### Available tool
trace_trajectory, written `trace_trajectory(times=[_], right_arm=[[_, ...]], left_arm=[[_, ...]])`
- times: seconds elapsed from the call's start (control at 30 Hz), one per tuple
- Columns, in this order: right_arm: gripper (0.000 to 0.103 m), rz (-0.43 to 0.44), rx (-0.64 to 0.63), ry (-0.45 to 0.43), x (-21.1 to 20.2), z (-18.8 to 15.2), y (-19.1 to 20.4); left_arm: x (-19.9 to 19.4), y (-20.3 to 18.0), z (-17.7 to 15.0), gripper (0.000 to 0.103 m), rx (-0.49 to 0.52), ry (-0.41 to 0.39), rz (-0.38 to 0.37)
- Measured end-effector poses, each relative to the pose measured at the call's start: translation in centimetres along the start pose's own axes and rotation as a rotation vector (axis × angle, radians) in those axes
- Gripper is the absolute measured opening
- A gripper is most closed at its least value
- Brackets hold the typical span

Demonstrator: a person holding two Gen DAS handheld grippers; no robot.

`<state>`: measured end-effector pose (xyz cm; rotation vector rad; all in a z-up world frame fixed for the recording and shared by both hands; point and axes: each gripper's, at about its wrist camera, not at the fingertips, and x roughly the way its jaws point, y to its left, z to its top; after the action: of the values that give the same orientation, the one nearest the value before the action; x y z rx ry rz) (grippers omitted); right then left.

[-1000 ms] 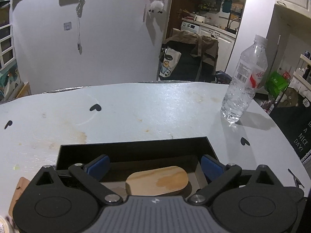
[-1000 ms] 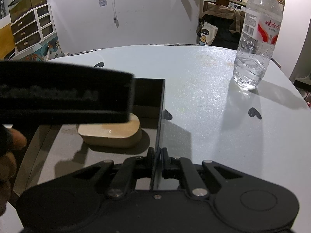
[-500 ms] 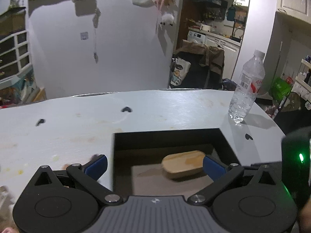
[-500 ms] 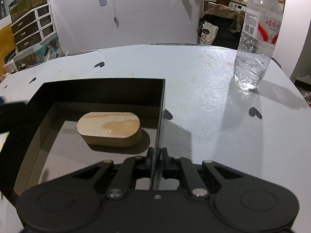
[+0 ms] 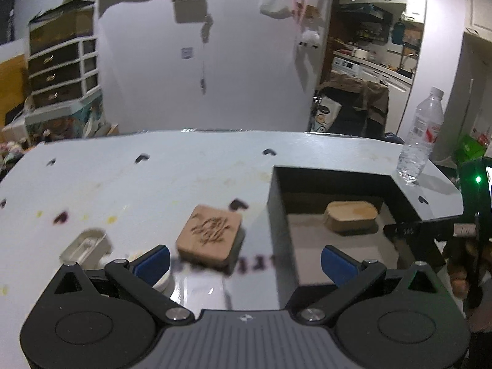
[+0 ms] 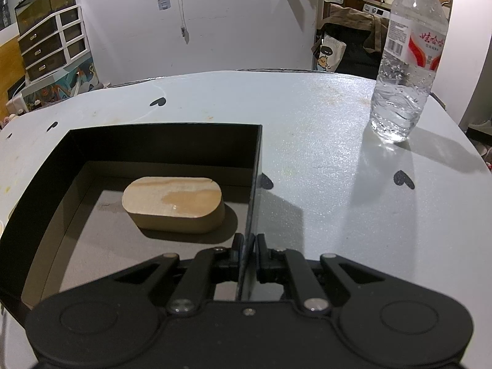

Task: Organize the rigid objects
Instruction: 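Grasp the white charger plug with the left tool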

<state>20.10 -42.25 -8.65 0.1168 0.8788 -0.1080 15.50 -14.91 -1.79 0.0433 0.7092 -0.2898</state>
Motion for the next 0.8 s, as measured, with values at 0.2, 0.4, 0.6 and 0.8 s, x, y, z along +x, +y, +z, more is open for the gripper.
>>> trace_trajectory(times=[0.2,0.4,0.6,0.8], right_arm=[[0.008,0.0,0.0,0.0,0.0,0.0,0.0],[0.008,0.0,0.0,0.0,0.0,0.0,0.0],[0.008,0.001,0.0,0.0,0.0,0.0,0.0],[0.008,0.002,-0.001,-0.001,-0.1,0.0,0.1]], left_arm=[[-0.7,2.0,-2.5,0.103,-0.03,0.016,0.071],[-0.8,2.8,-4.9,0.103,-0.012,0.026,0.151],[-1.1,2.7,-7.3,0.103,-0.001,-0.001,0.09],[-0.4,2.1,-7.6,0.074,-0.056,-0.01,0.027]])
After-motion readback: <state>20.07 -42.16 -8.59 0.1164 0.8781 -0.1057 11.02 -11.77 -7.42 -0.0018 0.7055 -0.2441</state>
